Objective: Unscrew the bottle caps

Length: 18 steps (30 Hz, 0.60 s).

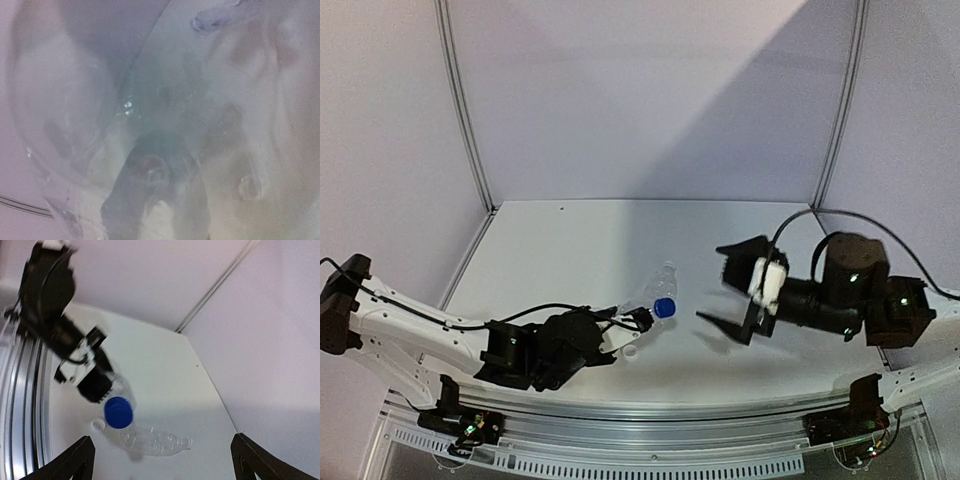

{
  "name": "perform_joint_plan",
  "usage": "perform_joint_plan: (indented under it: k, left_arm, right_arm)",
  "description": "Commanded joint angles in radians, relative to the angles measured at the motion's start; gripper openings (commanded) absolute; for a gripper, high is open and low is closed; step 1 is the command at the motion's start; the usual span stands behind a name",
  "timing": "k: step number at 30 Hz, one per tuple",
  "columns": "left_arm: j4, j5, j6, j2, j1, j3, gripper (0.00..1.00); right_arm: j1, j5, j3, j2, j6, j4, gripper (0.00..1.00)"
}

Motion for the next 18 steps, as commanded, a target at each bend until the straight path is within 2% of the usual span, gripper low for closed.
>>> perform_joint_plan:
  k: [1,3,5,10,13,18]
  left_arm:
    - [0.049,0.137,-0.094,-0.111,0.023,-0.036,0.00]
    - [0.061,0.195,-0.124,-0.151,0.036,-0.052,0.00]
    - [0.067,0.236,-0.145,-0.183,0.049,-0.064,0.00]
    - [0.074,0.366,-0.212,-0.239,0.085,-0.086,0.00]
    - [0.077,0.455,-0.249,-0.254,0.110,-0.092,0.00]
    - [0.058,0.497,-0.287,-0.243,0.133,-0.081,0.00]
  right_arm:
    - [-0.098,-0.090,0.119,-0.003,0.444,-0.041,0.96]
    - [-0.117,-0.066,0.165,0.050,0.495,-0.083,0.96]
    - [-0.151,-0.113,0.197,0.110,0.547,-0.086,0.94]
    - [-0.195,-0.353,0.133,0.164,0.647,0.077,0.91]
    - [-0.195,-0.417,0.086,0.166,0.672,0.164,0.90]
    - [-0.196,-0.499,0.044,0.159,0.670,0.233,0.90]
